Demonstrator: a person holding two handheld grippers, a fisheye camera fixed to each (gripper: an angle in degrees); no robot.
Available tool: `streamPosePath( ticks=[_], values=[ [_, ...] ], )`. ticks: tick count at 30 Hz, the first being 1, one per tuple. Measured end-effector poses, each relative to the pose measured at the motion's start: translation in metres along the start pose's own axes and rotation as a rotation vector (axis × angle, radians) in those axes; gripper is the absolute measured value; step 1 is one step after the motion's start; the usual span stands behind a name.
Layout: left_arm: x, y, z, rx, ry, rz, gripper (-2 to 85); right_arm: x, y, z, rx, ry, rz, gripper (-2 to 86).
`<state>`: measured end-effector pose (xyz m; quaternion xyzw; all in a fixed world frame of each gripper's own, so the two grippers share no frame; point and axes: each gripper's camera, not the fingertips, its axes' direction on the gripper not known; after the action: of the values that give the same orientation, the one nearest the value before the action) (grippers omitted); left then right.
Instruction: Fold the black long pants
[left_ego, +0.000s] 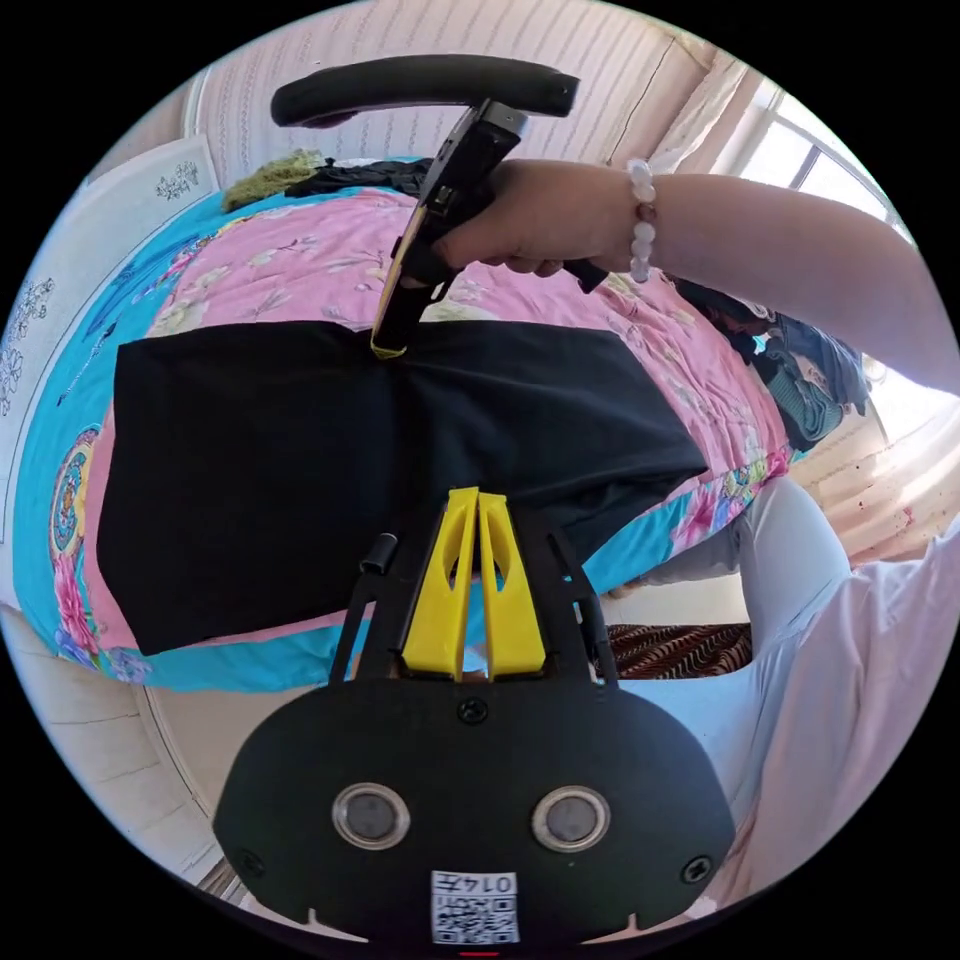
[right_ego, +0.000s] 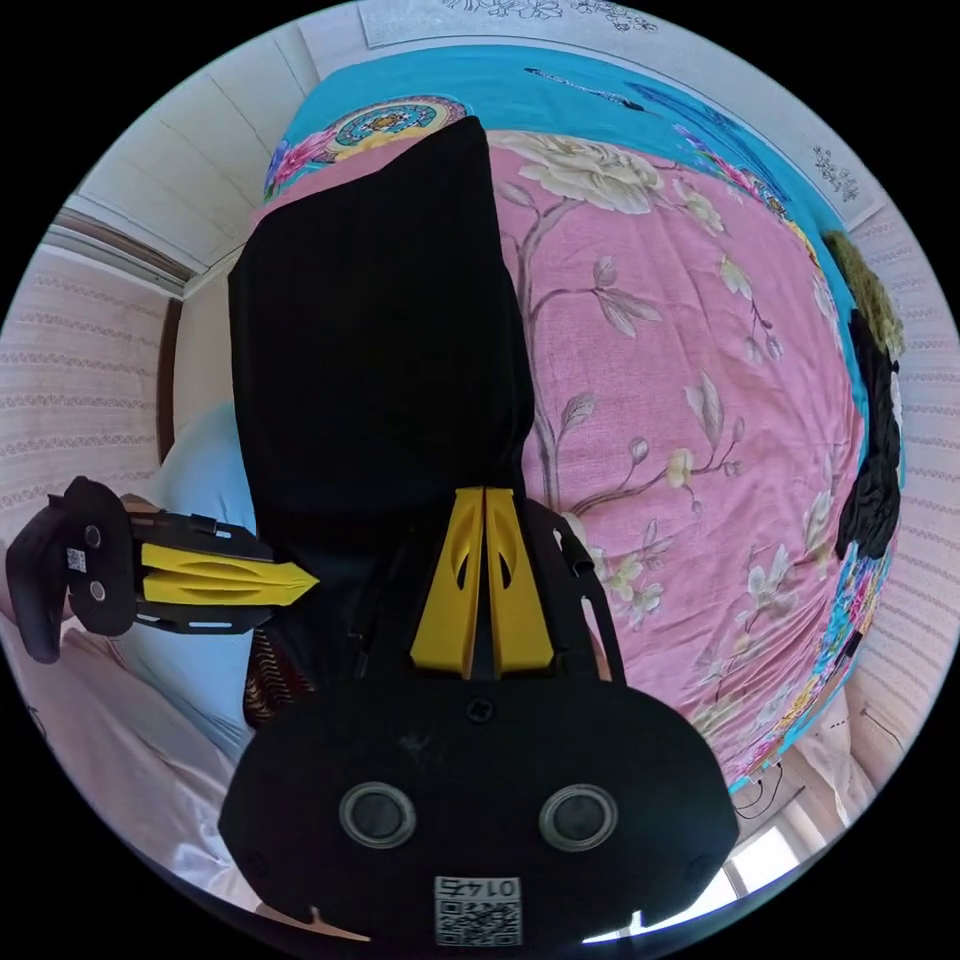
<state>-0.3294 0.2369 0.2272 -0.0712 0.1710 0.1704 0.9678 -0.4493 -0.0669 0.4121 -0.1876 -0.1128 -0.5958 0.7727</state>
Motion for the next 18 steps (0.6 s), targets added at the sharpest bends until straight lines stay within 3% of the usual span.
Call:
streamPosePath(
  ticks=[6, 9, 13, 18],
  values=[
    [0.0, -0.017, 0.016, -0.053, 0.052, 0.002, -0.9, 0.003, 0.032, 0.026, 0.042, 0.019, 0.008, -0.4],
    [0.006, -0.017, 0.001, -0.034, 0.05, 0.016, -0.8, 0.024, 0.073, 0.013, 0.131, -0.077, 0.106, -0.4],
    [0.032, -0.016, -0.029, 0.067, -0.058, 0.095, 0.1, 0.065, 0.195, -0.017, 0.365, -0.167, 0.346, 0.1],
    [0.075, -0.035, -0.027, 0.171, 0.046, 0.222, 5.0, 0.098, 0.347, 0.012, 0.369, -0.207, 0.679, 3.2]
  ],
)
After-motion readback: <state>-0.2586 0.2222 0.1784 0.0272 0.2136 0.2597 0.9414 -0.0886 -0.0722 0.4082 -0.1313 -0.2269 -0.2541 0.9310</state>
